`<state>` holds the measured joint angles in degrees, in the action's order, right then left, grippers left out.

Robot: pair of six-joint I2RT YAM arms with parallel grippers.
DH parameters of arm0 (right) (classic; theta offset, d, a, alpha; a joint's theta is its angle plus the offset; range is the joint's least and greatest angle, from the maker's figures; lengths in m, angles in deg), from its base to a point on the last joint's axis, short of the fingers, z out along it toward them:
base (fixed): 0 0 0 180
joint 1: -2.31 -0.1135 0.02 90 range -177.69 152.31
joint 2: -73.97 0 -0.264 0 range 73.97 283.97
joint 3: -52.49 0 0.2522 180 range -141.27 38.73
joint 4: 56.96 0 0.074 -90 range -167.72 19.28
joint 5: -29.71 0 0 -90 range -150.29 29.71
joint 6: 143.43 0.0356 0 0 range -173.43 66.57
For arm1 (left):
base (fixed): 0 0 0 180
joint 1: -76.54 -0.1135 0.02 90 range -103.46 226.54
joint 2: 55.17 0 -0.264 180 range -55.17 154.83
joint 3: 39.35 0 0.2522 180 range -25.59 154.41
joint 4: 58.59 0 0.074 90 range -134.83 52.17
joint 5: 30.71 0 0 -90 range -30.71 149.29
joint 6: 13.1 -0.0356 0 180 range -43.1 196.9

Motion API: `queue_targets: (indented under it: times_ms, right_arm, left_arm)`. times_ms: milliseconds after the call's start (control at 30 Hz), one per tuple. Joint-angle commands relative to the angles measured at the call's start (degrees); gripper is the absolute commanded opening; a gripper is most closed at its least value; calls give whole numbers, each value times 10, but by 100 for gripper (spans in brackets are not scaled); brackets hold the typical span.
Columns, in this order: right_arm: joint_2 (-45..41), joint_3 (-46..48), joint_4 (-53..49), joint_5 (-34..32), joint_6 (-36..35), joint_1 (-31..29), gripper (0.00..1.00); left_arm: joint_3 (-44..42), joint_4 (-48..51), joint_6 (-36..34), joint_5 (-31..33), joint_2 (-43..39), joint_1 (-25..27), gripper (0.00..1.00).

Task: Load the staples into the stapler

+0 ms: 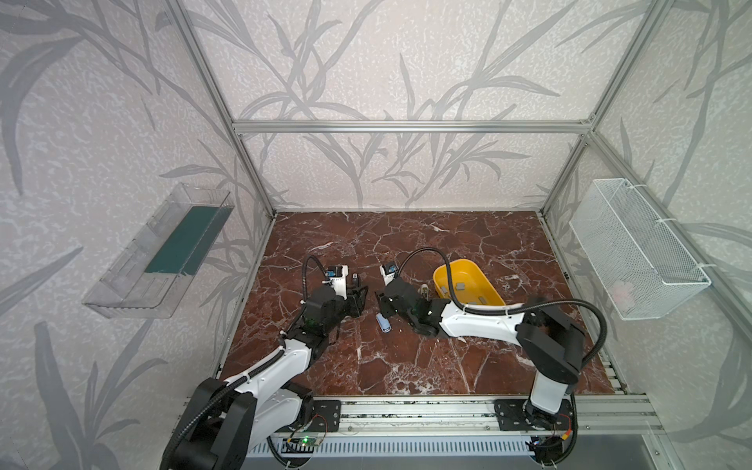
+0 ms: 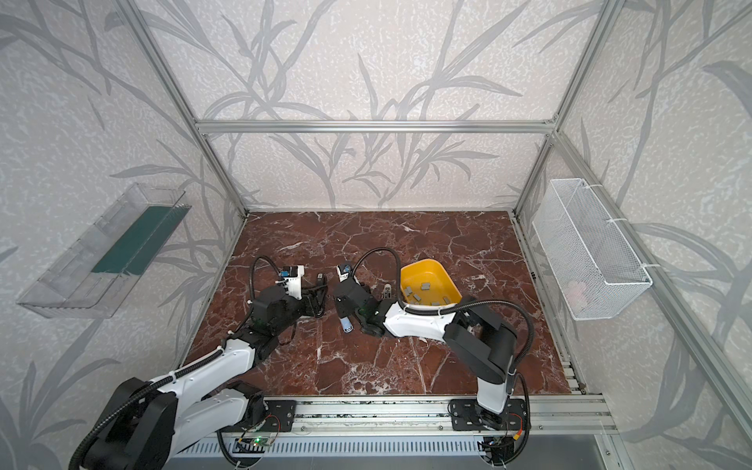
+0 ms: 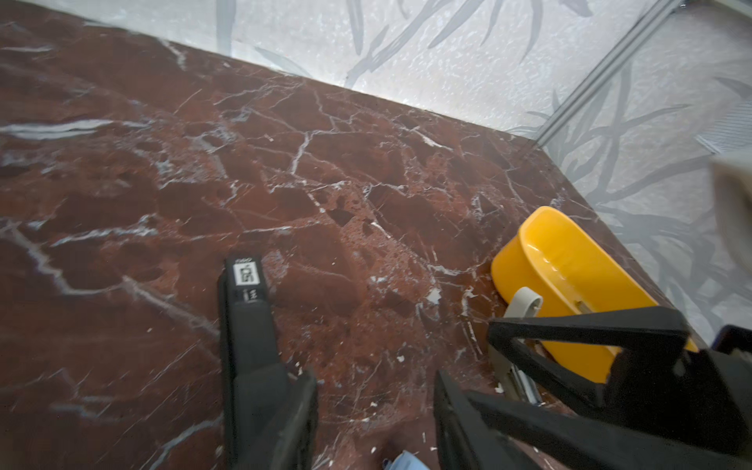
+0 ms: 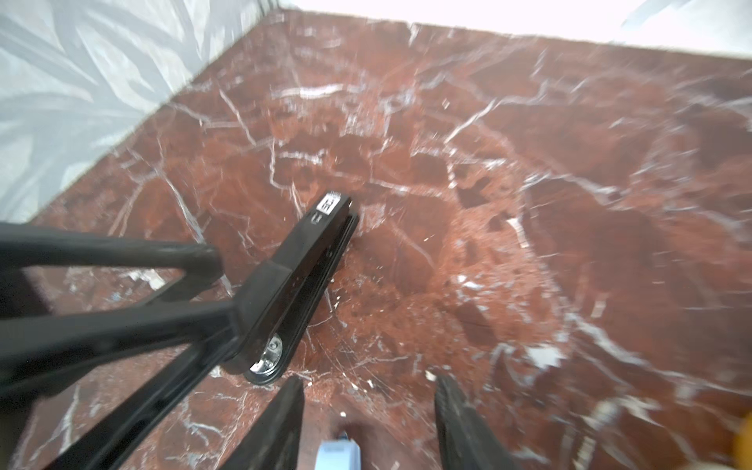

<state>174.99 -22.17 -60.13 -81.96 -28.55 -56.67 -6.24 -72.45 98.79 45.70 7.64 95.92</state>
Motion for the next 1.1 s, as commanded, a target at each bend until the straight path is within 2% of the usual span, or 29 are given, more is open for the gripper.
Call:
queue_targets:
  times_ms: [0, 100, 200, 400, 533, 600, 700, 767, 933, 1067]
  right_arm:
    - [-48, 74, -48, -47, 18, -2, 54]
    - [-78, 146, -41, -59, 47, -1, 57]
    - [-83, 190, -31, -67, 65, -1, 63]
    - [-17, 180, -38, -87, 81, -1, 66]
    - [10, 173, -48, -104, 85, 24, 67]
    - [19, 178, -34, -93, 85, 32, 63]
    - [21, 195, -3, -79, 85, 43, 46]
    - [13, 215, 26, -70, 79, 43, 39]
    - [-5, 262, 105, -22, 48, 42, 34]
    - [8, 273, 171, 52, -2, 41, 32]
  left_arm:
    - [31, -30, -10, -67, 23, -1, 50]
    - [62, -43, -2, -122, 56, 0, 51]
    - [90, -55, 5, -144, 84, 3, 51]
    - [130, -44, 5, -158, 115, 14, 51]
    - [143, -27, -11, -152, 129, 17, 51]
    - [151, -26, -17, -152, 144, 17, 51]
    - [170, -21, -25, -167, 171, 18, 51]
    - [187, -13, -35, -184, 192, 19, 51]
    - [217, 13, -60, -195, 237, 20, 51]
    - [224, 26, -78, -192, 255, 21, 50]
